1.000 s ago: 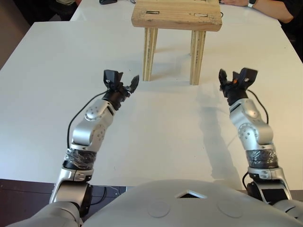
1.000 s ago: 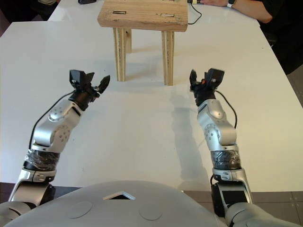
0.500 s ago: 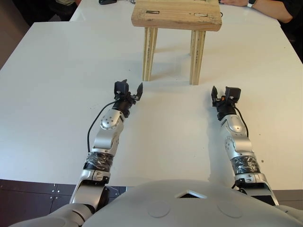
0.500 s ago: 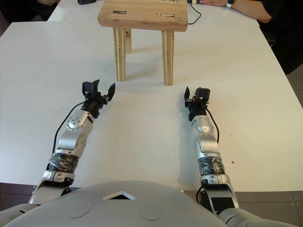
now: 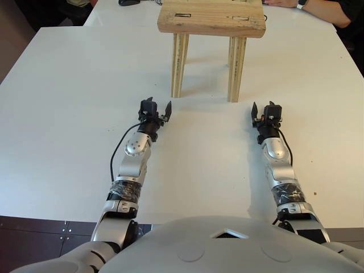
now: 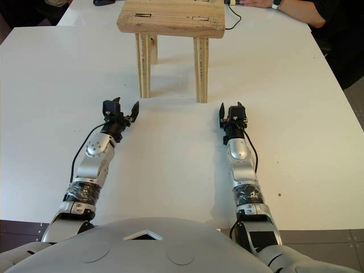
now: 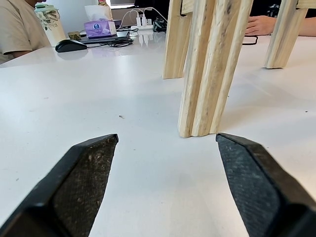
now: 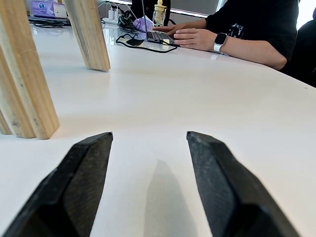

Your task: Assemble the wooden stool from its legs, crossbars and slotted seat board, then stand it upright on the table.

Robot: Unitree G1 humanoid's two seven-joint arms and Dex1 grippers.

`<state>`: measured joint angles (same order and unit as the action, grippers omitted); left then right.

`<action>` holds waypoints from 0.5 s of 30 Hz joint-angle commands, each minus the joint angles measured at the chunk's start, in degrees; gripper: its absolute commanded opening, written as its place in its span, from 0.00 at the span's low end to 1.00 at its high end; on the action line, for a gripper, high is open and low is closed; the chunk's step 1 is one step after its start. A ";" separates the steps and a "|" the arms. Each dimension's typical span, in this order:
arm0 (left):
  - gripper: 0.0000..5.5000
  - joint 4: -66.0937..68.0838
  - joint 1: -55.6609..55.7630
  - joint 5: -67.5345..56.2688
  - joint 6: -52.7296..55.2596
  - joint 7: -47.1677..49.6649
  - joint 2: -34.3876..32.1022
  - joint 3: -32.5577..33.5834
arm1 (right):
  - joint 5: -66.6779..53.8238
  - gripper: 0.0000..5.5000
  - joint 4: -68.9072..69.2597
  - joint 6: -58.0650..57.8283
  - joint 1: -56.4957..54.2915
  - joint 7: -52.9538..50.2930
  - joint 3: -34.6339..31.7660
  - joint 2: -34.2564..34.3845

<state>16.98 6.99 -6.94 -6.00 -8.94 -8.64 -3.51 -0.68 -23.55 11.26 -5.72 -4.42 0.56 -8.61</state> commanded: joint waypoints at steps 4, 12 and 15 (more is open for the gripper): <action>0.67 -0.25 0.07 2.30 -1.14 -0.39 0.84 -0.26 | 2.27 0.50 -1.16 -1.67 1.50 0.19 -0.17 0.63; 0.67 -1.45 0.61 3.16 -0.30 0.04 2.45 -0.28 | 3.42 0.50 0.32 -3.03 0.91 0.60 -0.12 1.40; 0.67 -4.35 0.44 3.14 1.18 -0.17 3.10 -0.93 | 3.65 0.50 3.47 -4.08 2.26 0.11 -0.07 2.19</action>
<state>15.32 7.30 -4.62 -6.43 -8.91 -6.03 -3.84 2.51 -21.59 9.32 -5.35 -4.25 0.05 -7.47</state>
